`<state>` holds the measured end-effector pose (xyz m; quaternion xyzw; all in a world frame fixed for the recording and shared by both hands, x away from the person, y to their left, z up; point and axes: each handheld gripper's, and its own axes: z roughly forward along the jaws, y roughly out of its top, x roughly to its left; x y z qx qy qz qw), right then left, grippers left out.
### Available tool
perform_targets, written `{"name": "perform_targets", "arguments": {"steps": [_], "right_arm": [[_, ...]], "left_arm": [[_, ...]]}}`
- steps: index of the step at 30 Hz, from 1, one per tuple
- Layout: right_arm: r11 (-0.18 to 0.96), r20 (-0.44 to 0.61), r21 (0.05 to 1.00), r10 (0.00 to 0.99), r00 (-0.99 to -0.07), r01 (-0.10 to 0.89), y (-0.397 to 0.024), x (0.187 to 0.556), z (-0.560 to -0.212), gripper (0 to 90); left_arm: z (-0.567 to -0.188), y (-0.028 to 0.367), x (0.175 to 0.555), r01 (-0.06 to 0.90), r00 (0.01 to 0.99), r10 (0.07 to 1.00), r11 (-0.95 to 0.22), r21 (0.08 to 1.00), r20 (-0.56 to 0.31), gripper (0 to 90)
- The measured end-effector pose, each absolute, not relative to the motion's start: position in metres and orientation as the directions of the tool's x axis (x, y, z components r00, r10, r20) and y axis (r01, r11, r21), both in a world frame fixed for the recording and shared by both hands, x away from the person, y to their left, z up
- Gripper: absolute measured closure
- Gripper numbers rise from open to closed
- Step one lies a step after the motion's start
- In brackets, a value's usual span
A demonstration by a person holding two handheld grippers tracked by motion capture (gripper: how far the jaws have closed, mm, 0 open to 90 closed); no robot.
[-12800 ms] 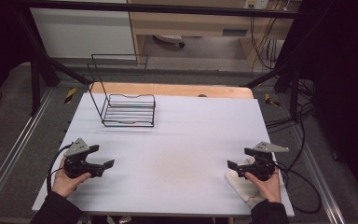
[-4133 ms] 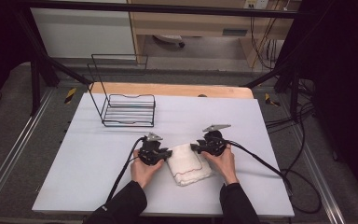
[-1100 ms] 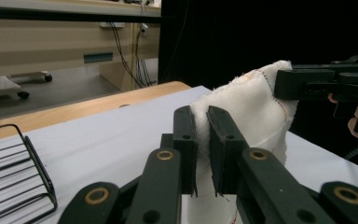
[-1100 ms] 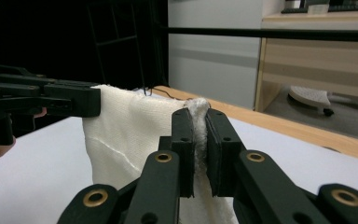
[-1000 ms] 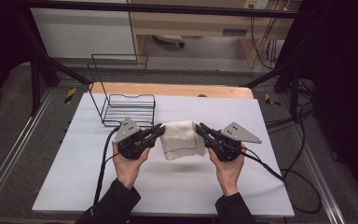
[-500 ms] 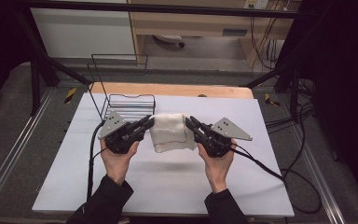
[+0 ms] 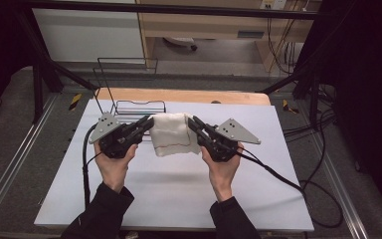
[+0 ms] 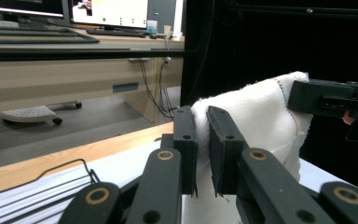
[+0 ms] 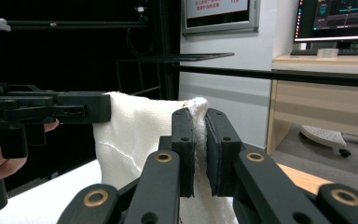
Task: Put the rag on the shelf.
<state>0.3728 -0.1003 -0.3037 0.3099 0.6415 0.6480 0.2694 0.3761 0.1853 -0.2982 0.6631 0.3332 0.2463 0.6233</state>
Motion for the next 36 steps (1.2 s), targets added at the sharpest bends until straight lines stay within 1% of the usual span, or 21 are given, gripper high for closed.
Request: {"name": "perform_targets", "arguments": {"steps": [12, 23, 36], "right_arm": [[-0.047, 0.053, 0.999, 0.735, -0.676, 0.027, -0.072, 0.385, -0.29, 83.0], [-0.071, 0.057, 0.997, 0.734, -0.677, 0.007, -0.056, 0.395, -0.275, 83.0], [-0.077, 0.048, 0.997, 0.735, -0.677, -0.013, -0.037, 0.408, -0.257, 83.1]], "left_arm": [[-0.282, 0.21, 0.382, 0.116, 0.63, 0.772, 0.019, 0.993, -0.089, 82.3], [-0.265, 0.225, 0.386, 0.082, 0.604, 0.793, 0.033, 0.996, -0.076, 82.2], [-0.248, 0.24, 0.398, 0.074, 0.587, 0.804, 0.065, 0.995, -0.096, 82.2]]}}
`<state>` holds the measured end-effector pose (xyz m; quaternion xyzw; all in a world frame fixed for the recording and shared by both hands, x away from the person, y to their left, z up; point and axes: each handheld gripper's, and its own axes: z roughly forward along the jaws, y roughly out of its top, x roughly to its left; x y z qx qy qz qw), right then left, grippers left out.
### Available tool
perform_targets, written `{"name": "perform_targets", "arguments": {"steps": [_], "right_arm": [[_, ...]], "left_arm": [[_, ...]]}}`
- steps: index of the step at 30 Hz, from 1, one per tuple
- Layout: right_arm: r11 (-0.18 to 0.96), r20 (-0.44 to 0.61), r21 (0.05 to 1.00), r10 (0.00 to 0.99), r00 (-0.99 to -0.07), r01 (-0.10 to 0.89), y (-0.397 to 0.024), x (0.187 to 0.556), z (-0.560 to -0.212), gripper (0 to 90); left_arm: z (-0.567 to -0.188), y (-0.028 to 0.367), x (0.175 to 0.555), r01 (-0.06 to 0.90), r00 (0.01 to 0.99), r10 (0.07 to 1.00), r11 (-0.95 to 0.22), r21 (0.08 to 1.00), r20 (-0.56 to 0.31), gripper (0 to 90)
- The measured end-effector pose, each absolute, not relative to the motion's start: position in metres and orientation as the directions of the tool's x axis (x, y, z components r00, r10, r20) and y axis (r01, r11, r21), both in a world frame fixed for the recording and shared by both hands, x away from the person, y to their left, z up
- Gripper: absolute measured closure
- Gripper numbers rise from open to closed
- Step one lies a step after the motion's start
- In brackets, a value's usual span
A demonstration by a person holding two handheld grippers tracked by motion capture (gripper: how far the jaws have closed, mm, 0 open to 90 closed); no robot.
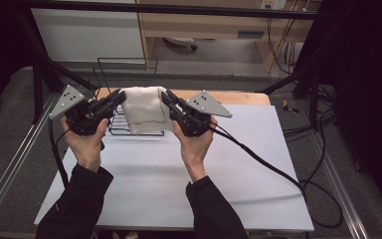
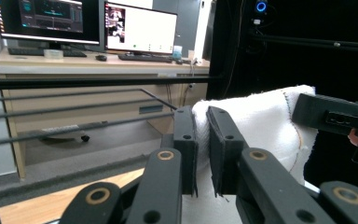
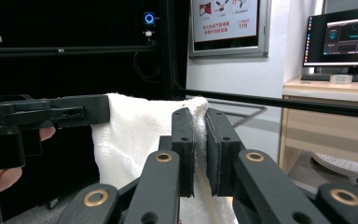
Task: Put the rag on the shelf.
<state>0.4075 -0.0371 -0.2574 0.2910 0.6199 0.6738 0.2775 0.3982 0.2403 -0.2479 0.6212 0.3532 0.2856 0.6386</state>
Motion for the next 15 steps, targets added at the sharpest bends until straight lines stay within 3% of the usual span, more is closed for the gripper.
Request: {"name": "perform_targets", "arguments": {"steps": [15], "right_arm": [[-0.094, 0.041, 0.995, 0.729, -0.683, -0.041, -0.013, 0.417, -0.232, 83.0]], "left_arm": [[-0.223, 0.26, 0.406, 0.036, 0.559, 0.824, 0.085, 0.996, -0.09, 82.3]]}}
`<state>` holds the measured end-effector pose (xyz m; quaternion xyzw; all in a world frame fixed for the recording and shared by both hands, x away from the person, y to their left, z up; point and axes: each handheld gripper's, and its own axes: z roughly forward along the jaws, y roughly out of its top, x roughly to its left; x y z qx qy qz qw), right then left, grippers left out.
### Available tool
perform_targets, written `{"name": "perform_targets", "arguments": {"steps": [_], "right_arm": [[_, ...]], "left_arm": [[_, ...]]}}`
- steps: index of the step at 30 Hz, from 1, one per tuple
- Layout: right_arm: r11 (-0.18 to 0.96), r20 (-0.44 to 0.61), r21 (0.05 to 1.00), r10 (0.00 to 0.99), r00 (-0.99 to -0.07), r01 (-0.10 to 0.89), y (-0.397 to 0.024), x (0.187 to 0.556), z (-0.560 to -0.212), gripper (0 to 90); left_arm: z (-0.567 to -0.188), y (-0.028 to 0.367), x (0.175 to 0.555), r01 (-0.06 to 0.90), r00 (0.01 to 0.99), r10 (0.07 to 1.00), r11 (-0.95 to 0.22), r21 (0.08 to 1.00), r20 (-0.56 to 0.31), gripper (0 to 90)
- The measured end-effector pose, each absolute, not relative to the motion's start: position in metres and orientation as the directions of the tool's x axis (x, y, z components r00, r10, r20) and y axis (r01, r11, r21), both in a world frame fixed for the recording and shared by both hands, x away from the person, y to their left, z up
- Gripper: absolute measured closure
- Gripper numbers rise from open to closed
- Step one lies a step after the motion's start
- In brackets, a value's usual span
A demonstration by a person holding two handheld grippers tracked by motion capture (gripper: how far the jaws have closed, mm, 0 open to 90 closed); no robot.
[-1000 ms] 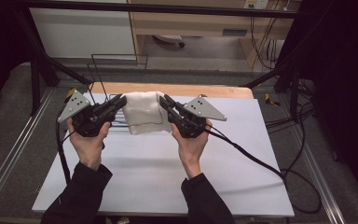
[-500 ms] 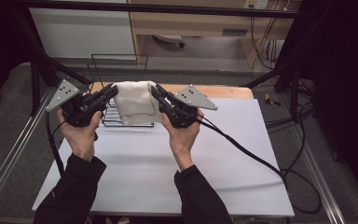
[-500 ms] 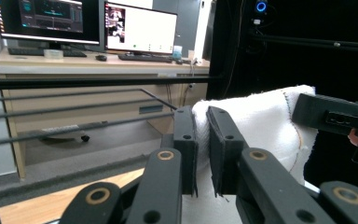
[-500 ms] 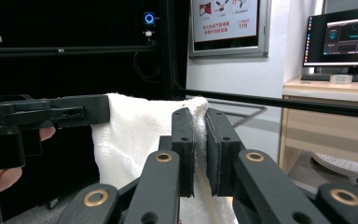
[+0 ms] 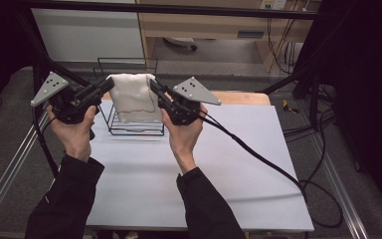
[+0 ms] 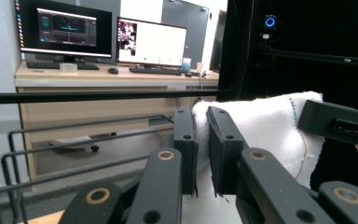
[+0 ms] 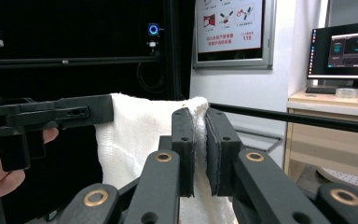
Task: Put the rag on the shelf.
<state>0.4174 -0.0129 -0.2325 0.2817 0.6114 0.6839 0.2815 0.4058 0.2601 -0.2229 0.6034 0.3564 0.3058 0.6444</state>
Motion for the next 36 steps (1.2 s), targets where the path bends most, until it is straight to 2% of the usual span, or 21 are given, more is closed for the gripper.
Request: {"name": "perform_targets", "arguments": {"steps": [36], "right_arm": [[-0.123, 0.032, 0.989, 0.728, -0.685, -0.084, 0.036, 0.454, -0.184, 83.1]], "left_arm": [[-0.178, 0.301, 0.434, -0.017, 0.509, 0.856, 0.112, 0.994, -0.088, 82.4]]}}
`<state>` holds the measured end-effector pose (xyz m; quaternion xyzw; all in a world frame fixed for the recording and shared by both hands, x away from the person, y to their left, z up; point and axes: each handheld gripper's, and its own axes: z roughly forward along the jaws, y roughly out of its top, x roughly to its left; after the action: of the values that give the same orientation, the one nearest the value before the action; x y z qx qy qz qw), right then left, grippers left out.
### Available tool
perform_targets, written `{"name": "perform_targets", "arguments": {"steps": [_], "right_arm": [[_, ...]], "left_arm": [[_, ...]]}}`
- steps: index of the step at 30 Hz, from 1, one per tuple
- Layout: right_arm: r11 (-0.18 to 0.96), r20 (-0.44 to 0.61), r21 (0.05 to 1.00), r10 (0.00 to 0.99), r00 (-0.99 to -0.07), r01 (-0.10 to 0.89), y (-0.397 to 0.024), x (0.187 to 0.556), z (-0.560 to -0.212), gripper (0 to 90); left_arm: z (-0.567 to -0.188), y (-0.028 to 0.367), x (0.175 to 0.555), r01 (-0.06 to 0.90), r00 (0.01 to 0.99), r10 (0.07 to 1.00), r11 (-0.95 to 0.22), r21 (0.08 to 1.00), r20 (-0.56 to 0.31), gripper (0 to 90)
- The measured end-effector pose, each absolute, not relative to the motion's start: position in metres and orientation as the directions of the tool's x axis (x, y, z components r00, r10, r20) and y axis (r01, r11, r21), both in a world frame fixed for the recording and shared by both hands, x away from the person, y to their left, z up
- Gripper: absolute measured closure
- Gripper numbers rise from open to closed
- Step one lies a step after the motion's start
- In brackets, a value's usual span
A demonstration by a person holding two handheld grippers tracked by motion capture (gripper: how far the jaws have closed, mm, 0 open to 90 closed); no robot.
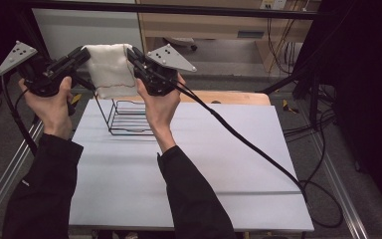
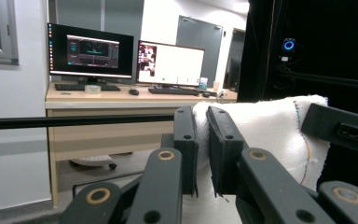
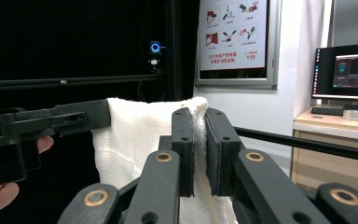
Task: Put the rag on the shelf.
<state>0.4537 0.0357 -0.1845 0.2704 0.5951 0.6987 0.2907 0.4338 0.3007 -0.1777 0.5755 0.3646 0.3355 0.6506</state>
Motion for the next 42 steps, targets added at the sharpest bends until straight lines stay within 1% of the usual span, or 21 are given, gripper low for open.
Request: {"name": "perform_targets", "arguments": {"steps": [10, 14, 30, 42], "right_arm": [[-0.127, 0.033, 0.988, 0.73, -0.682, -0.089, 0.043, 0.463, -0.173, 83.1], [-0.121, 0.027, 0.988, 0.733, -0.679, -0.091, 0.047, 0.469, -0.17, 83.1], [-0.137, 0.049, 0.987, 0.74, -0.67, -0.08, 0.047, 0.493, -0.171, 83.1], [-0.143, 0.067, 0.988, 0.736, -0.674, -0.057, 0.045, 0.514, -0.172, 83.1]], "left_arm": [[-0.168, 0.306, 0.445, -0.01, 0.502, 0.858, 0.129, 0.992, -0.106, 82.4], [-0.165, 0.308, 0.453, -0.006, 0.488, 0.867, 0.116, 0.993, -0.099, 82.4], [-0.155, 0.304, 0.483, 0.0, 0.485, 0.87, 0.099, 0.995, -0.086, 82.3], [-0.152, 0.299, 0.502, 0.01, 0.465, 0.883, 0.073, 0.997, -0.07, 82.4]]}}
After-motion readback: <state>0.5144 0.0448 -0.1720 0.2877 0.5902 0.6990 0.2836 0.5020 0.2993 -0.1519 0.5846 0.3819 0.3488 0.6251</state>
